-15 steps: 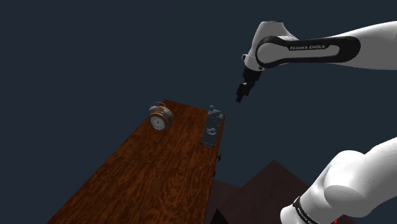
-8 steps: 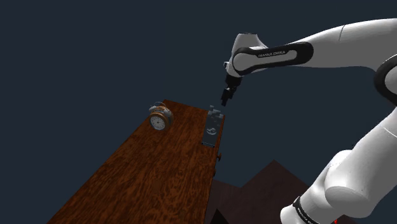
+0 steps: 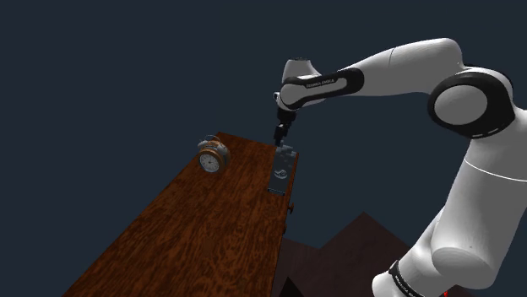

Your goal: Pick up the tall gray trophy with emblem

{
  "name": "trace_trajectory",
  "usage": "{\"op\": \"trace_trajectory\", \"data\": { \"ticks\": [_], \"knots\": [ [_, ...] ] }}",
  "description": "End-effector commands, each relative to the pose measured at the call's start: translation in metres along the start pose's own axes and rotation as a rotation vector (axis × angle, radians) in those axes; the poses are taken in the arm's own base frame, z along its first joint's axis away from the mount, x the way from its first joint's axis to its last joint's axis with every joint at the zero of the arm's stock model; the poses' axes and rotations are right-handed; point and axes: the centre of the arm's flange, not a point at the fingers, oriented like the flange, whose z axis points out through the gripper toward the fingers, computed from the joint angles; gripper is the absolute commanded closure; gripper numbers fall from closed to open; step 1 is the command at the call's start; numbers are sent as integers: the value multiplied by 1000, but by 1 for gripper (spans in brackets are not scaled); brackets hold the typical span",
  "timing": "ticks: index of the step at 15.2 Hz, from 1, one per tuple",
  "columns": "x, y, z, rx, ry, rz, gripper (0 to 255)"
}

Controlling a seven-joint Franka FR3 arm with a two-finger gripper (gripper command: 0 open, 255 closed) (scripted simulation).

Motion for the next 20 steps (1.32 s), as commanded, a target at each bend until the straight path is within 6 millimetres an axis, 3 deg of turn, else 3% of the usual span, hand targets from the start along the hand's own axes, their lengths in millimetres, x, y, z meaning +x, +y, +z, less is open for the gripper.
{"op": "trace_trajectory", "data": {
  "ticks": [1,9,10,20],
  "knots": [
    [9,1,12,2,-1,-13,0],
    [9,0,46,2,-1,-13,0],
    [10,0,46,2,-1,-13,255],
    [9,0,41,2,-1,-13,255]
  ]
}}
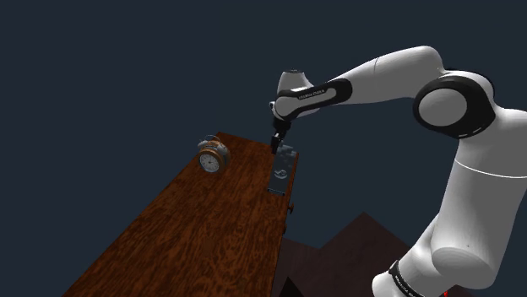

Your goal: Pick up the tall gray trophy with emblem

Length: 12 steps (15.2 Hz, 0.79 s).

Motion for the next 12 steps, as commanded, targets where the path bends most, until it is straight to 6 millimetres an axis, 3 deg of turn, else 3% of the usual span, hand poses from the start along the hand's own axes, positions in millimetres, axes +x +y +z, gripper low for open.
{"op": "trace_trajectory", "data": {
  "ticks": [1,12],
  "knots": [
    [-1,0,-8,0,0,1,255],
    [0,3,-66,0,0,0,255]
  ]
}}
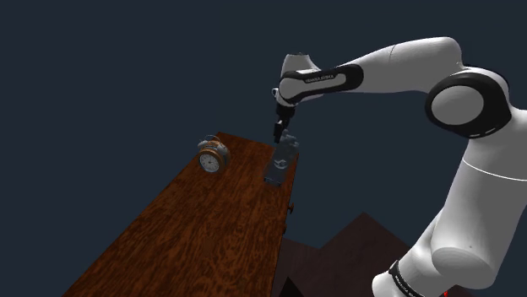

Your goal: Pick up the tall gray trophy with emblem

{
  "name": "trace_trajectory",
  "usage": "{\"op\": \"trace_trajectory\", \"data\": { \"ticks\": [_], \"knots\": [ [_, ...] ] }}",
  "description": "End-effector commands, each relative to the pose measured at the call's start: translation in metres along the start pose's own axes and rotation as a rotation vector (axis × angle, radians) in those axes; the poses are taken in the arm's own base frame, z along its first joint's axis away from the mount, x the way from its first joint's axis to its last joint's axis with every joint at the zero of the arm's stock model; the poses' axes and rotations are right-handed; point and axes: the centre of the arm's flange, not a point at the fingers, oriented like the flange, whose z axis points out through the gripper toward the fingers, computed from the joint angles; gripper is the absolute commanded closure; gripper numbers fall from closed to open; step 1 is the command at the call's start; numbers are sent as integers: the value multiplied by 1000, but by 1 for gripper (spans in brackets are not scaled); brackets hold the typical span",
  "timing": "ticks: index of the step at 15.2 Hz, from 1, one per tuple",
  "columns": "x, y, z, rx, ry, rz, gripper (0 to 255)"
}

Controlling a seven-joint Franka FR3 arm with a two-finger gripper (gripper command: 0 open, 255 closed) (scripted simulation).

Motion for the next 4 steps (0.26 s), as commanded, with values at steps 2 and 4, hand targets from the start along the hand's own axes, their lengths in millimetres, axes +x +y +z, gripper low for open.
{"op": "trace_trajectory", "data": {
  "ticks": [2,4],
  "knots": [
    [1,0,-18,-1,2,0,255],
    [1,0,-19,-1,2,0,255]
  ]
}}
